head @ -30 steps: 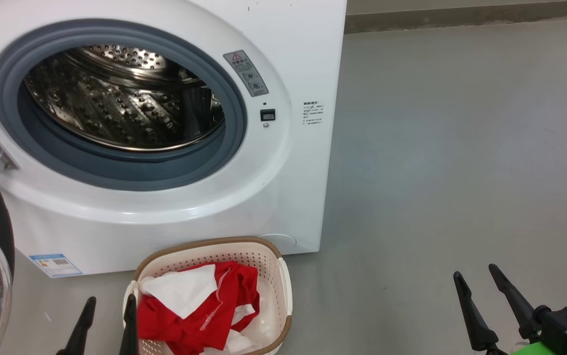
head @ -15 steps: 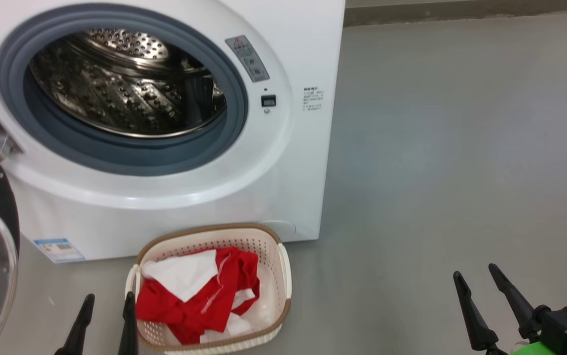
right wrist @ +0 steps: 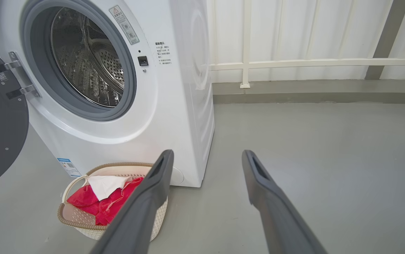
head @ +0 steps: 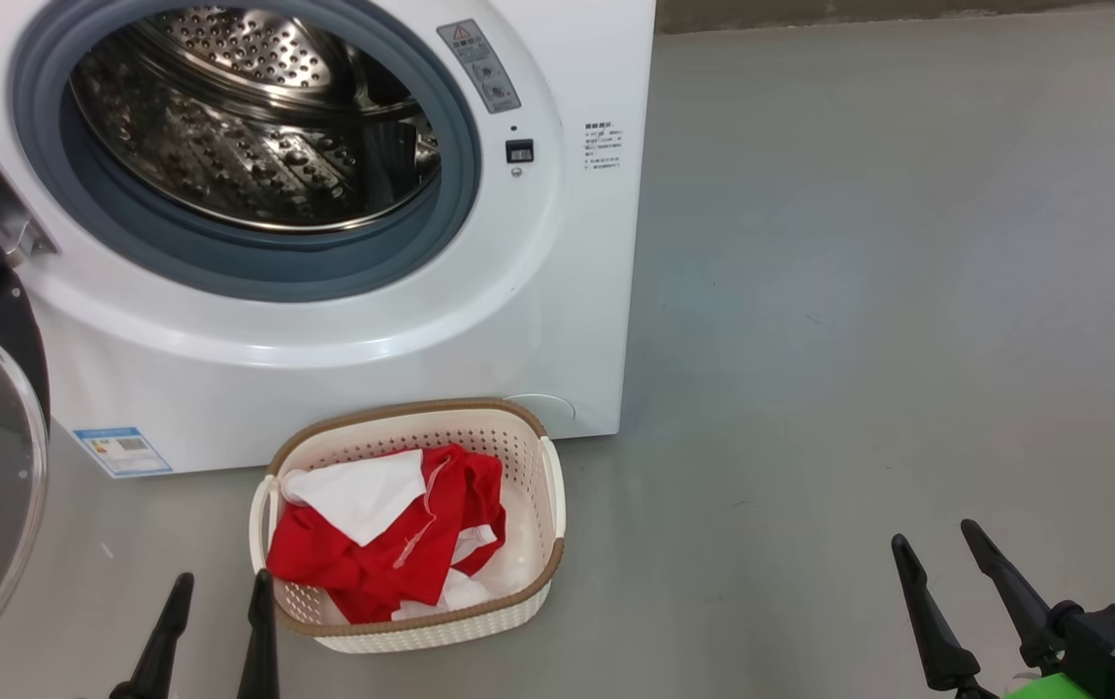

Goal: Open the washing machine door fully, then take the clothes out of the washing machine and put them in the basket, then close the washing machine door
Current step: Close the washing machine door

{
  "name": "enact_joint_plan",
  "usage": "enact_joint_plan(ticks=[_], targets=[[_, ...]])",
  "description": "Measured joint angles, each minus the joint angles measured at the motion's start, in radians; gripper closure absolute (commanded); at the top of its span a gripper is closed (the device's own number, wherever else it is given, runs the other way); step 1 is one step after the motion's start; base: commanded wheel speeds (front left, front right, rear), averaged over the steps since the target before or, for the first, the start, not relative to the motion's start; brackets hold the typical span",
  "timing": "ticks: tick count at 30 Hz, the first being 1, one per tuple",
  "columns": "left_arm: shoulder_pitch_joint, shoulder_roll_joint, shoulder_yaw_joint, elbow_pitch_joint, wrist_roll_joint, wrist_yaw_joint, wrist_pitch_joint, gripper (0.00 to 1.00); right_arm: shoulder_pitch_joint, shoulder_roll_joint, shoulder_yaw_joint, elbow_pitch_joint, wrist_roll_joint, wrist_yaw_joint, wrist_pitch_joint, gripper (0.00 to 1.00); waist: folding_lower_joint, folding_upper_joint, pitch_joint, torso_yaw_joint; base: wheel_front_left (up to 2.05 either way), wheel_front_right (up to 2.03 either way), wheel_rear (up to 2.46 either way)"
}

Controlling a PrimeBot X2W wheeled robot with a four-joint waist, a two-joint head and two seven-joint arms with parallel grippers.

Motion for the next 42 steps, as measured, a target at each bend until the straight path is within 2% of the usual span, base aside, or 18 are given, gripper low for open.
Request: enact_joint_plan(ticks=[14, 22, 31, 42], targets=[[0.000, 0.000, -0.004, -0.007, -0.002, -0.001, 0.000, 0.00, 0.000, 0.001, 0.000, -0.001, 0.000, 0.000, 0.000, 0.00, 0.0000, 0.0000, 0.001, 0.003, 0.00, 0.00, 0.00], [0.000, 0.000, -0.008, -0.001, -0.013, 0.000, 0.000, 0.00, 0.000, 0.001, 0.002, 0.000, -0.001, 0.000, 0.000, 0.00, 0.0000, 0.0000, -0.003, 0.028, 0.00, 0.00, 0.00], [0.004, 0.000, -0.016, 0.007, -0.032, 0.001, 0.000, 0.00, 0.001, -0.005, 0.013, 0.003, -0.001, 0.000, 0.000, 0.00, 0.0000, 0.0000, -0.015, 0.096, 0.00, 0.00, 0.00], [0.025, 0.001, -0.037, 0.018, -0.056, 0.019, 0.000, 0.00, 0.003, -0.020, 0.052, 0.005, -0.001, 0.000, 0.000, 0.00, -0.0001, 0.0000, -0.029, 0.238, 0.00, 0.00, 0.00]])
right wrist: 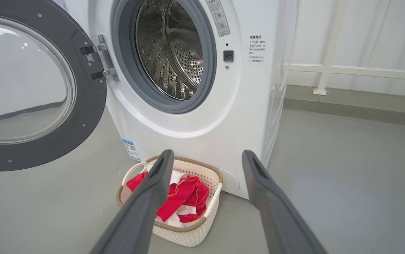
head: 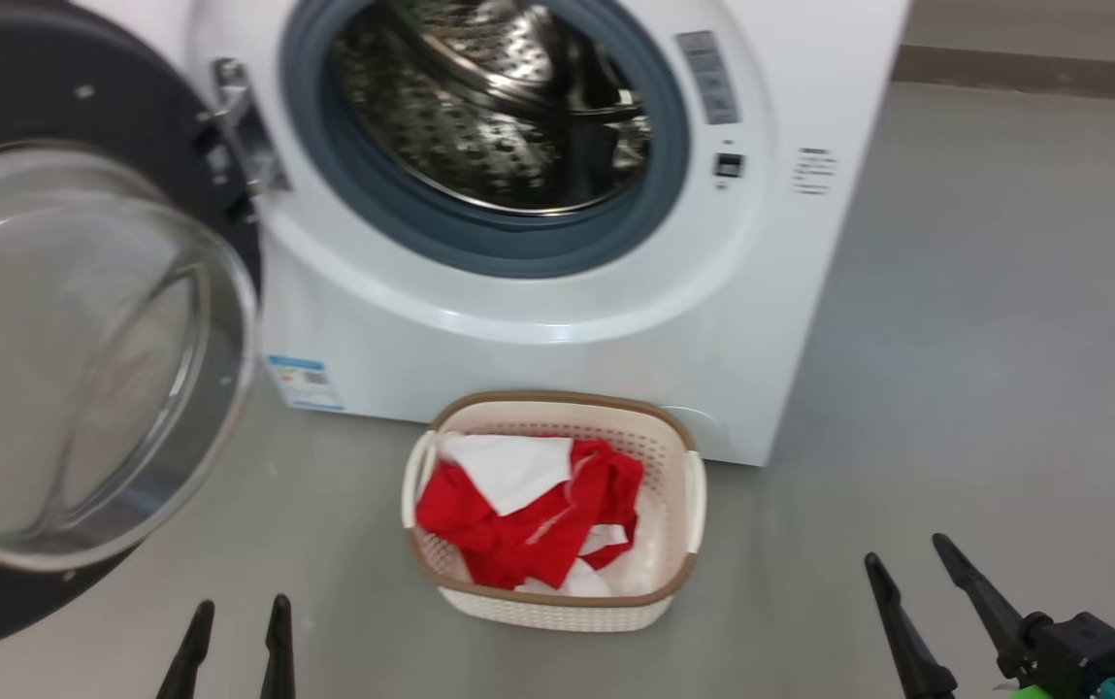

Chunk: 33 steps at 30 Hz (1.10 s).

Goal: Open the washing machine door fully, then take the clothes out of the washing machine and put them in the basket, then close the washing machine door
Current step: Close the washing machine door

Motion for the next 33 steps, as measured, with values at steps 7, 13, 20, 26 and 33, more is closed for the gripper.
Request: enact_joint_plan(ticks=[7, 13, 20, 26, 33], targets=[[0.020, 0.001, -0.006, 0.002, -0.009, 0.010, 0.000, 0.00, 0.000, -0.003, 0.023, 0.003, 0.001, 0.000, 0.000, 0.00, 0.0000, 0.0000, -0.005, 0.109, 0.00, 0.00, 0.00], [0.022, 0.001, -0.015, 0.010, -0.009, 0.018, 0.000, 0.00, 0.000, -0.004, 0.046, 0.007, 0.003, 0.000, 0.000, 0.00, 0.0000, 0.0000, -0.013, 0.206, 0.00, 0.00, 0.00], [0.038, 0.002, -0.013, 0.013, -0.026, 0.039, 0.000, 0.00, -0.010, -0.013, 0.093, 0.011, 0.003, 0.000, 0.000, 0.00, 0.0000, 0.0000, -0.020, 0.306, 0.00, 0.00, 0.00], [0.038, 0.002, -0.007, -0.017, -0.058, 0.069, 0.000, 0.00, -0.086, -0.045, 0.157, 0.033, 0.018, 0.000, 0.000, 0.00, 0.0000, 0.0000, 0.005, 0.345, 0.00, 0.00, 0.00], [0.052, 0.002, -0.009, -0.045, -0.079, 0.088, 0.000, 0.00, -0.124, -0.060, 0.196, 0.050, 0.030, 0.000, 0.000, 0.00, 0.0001, 0.0000, 0.023, 0.359, 0.00, 0.00, 0.00]])
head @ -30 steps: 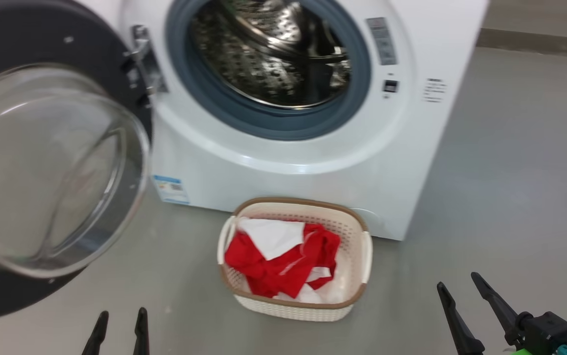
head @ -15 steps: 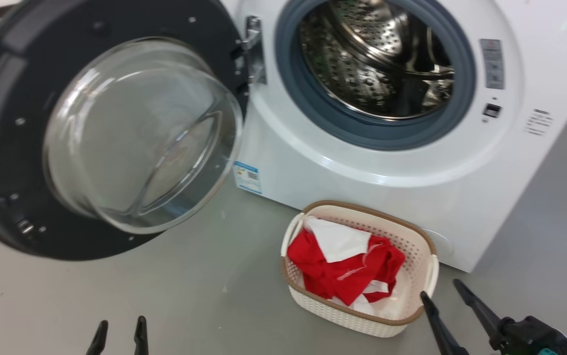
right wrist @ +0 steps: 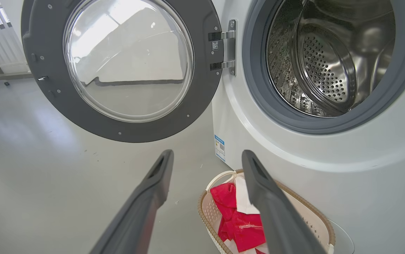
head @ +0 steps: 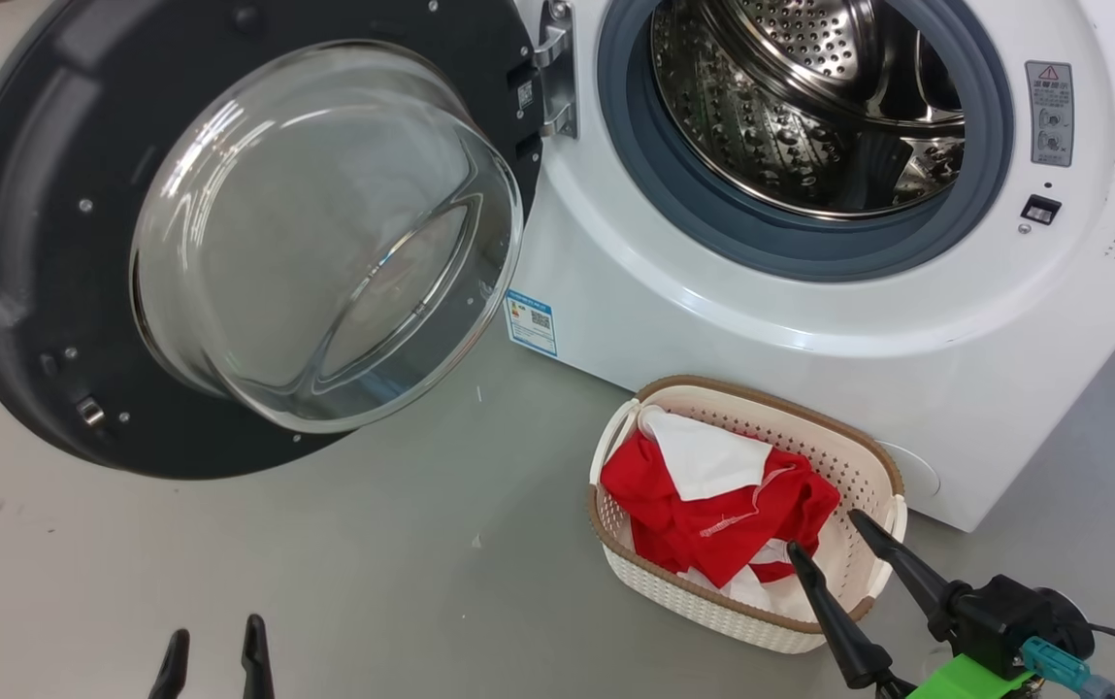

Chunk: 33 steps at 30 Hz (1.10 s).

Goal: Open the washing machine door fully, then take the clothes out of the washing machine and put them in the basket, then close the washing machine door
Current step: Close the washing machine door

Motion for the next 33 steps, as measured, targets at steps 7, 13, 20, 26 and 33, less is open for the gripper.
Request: enact_joint_plan(ticks=[7, 13, 20, 26, 33], targets=[[0.006, 0.000, 0.001, -0.005, -0.011, 0.000, 0.000, 0.00, -0.005, -0.002, 0.010, 0.004, 0.001, 0.000, 0.000, 0.00, 0.0000, 0.0000, -0.001, -0.002, 0.00, 0.00, 0.00], [-0.002, 0.000, 0.032, -0.036, -0.017, -0.006, 0.000, 1.00, -0.003, 0.007, -0.019, 0.003, 0.001, 0.000, 0.000, 0.00, 0.0000, 0.0000, -0.011, -0.008, 0.00, 0.00, 0.00], [-0.144, 0.008, 0.153, -0.136, 0.053, -0.080, 0.000, 1.00, 0.031, 0.035, -0.049, -0.008, -0.001, 0.000, 0.000, 0.00, 0.0000, 0.0000, -0.018, -0.016, 0.00, 0.00, 0.00], [-0.345, 0.105, 0.247, -0.146, 0.048, -0.117, 0.000, 1.00, 0.045, 0.055, -0.071, -0.018, -0.004, 0.000, 0.000, 0.00, 0.0000, 0.0000, -0.019, -0.023, 0.00, 0.00, 0.00], [-0.602, 0.282, 0.286, -0.020, -0.016, -0.125, -0.002, 1.00, 0.064, 0.054, -0.069, -0.025, -0.011, 0.000, 0.000, 0.00, 0.0000, 0.0000, -0.010, -0.051, 0.00, 0.00, 0.00]])
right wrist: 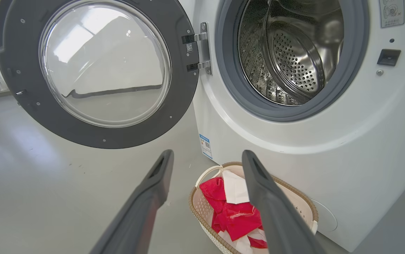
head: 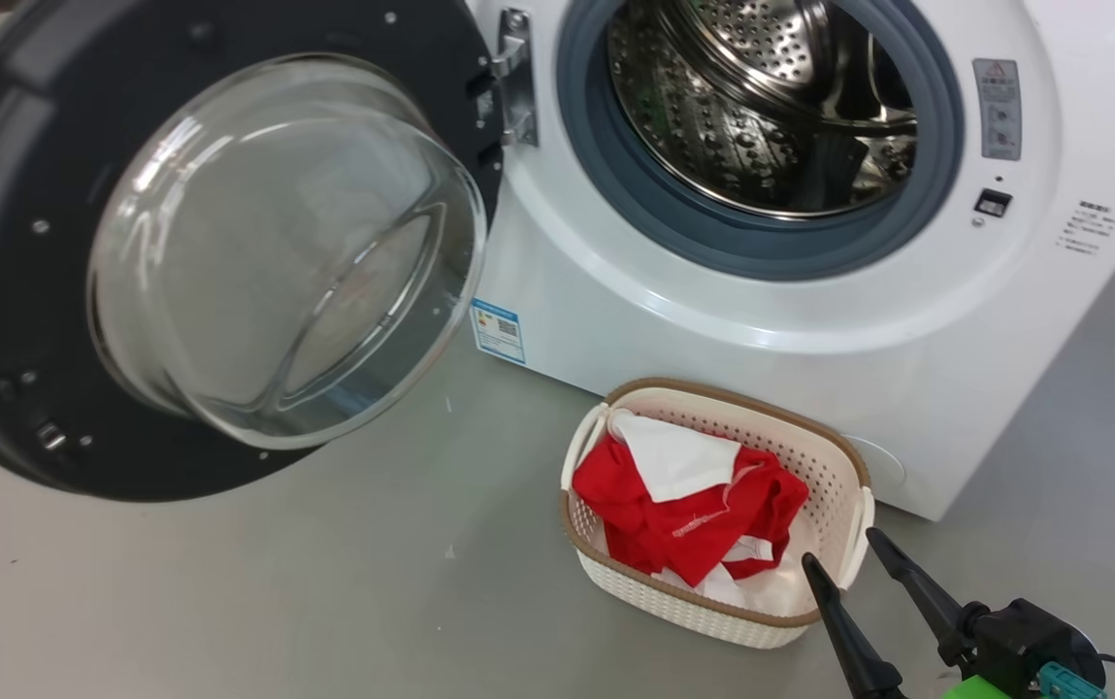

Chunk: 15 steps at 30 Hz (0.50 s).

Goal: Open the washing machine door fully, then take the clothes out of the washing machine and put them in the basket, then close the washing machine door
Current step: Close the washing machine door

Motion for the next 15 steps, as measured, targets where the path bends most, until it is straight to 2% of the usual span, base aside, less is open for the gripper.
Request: enact_joint_plan(ticks=[3, 7, 11, 15], targets=[[-0.061, 0.027, 0.002, 0.056, -0.047, 0.000, 0.000, 1.00, 0.000, 0.000, 0.003, 0.000, 0.000, 0.000, 0.000, 0.00, 0.0000, 0.0000, 0.006, -0.010, 0.00, 0.00, 0.00], [-0.175, 0.105, 0.001, 0.200, -0.113, 0.000, 0.000, 1.00, -0.001, -0.004, 0.017, -0.002, 0.000, 0.000, 0.000, 0.00, 0.0000, 0.0000, 0.021, -0.033, 0.00, 0.00, 0.00], [-0.285, 0.148, 0.000, 0.350, -0.203, 0.000, 0.000, 1.00, -0.004, -0.012, 0.017, -0.003, 0.000, 0.000, 0.000, 0.00, 0.0000, 0.0000, 0.039, -0.053, 0.00, 0.00, 0.00], [-0.358, 0.215, -0.036, 0.500, -0.265, -0.001, 0.028, 1.00, -0.007, -0.019, 0.018, -0.006, 0.000, 0.000, 0.000, 0.00, 0.0000, 0.0000, 0.057, -0.071, 0.00, 0.00, 0.00]])
